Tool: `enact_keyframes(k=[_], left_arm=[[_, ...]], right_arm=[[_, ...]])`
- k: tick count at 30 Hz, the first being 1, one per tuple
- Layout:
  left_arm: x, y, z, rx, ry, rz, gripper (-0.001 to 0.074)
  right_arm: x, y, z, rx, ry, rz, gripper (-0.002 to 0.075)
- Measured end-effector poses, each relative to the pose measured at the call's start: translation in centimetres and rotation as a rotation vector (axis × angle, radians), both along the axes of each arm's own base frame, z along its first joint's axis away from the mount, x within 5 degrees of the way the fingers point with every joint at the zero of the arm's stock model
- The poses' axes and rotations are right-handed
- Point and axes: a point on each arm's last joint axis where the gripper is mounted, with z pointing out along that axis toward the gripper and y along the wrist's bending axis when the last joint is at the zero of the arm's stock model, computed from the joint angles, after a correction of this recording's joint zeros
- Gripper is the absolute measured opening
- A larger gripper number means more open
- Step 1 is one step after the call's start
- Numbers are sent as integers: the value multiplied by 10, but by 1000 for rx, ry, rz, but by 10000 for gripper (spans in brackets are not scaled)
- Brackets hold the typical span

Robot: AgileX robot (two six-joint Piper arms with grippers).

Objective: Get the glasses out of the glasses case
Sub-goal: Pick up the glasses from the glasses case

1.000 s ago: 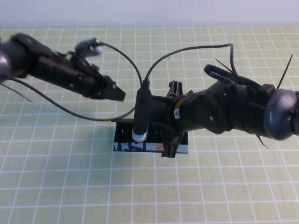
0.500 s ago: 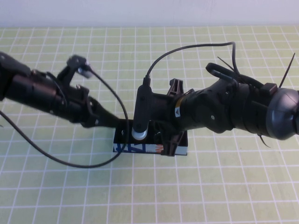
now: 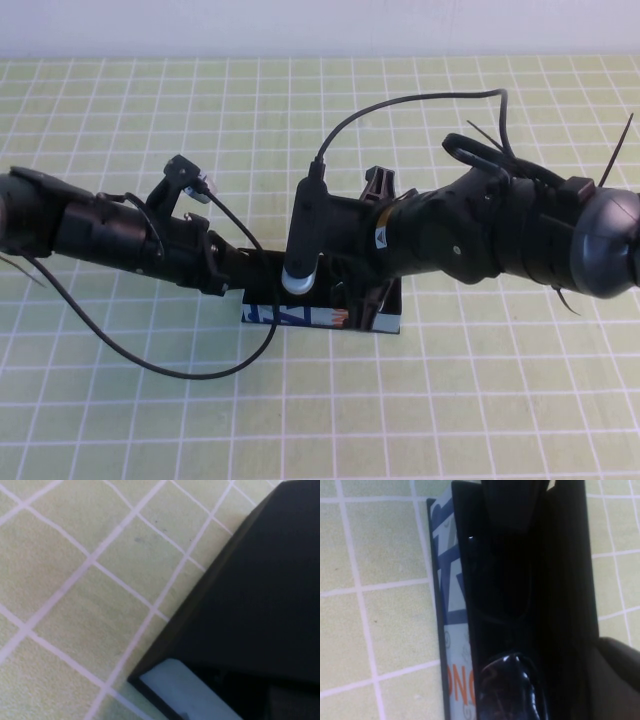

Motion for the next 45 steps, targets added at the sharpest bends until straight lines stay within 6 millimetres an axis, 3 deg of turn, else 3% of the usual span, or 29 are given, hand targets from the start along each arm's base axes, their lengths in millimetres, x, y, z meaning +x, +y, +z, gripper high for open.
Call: enact_keyframes(k=[7,11,16,19,24,34,45], left_arm=[[6,-1,-6,-15,-20,38,-4],[6,-1,-8,-25,-13,48,-4],[7,-1,-8,-26,-11,50,-4],[7,-1,-8,-26,-11,50,-4],[7,-1,-8,-26,-11,50,-4],[5,-1,-9,-33,5,41,-4],[4,-2,-9,-36,13,30,-4]], right_arm=[[0,0,0,23,16,-27,3],[-2,-2,10,82,38,-86,90],[-15,-11,43,227,109,-207,200],[-28,-15,55,297,243,-287,169],[-37,-14,42,294,470,-392,20],[-8,-8,5,388,481,-623,-15],[46,-9,1,457,462,-711,-17]])
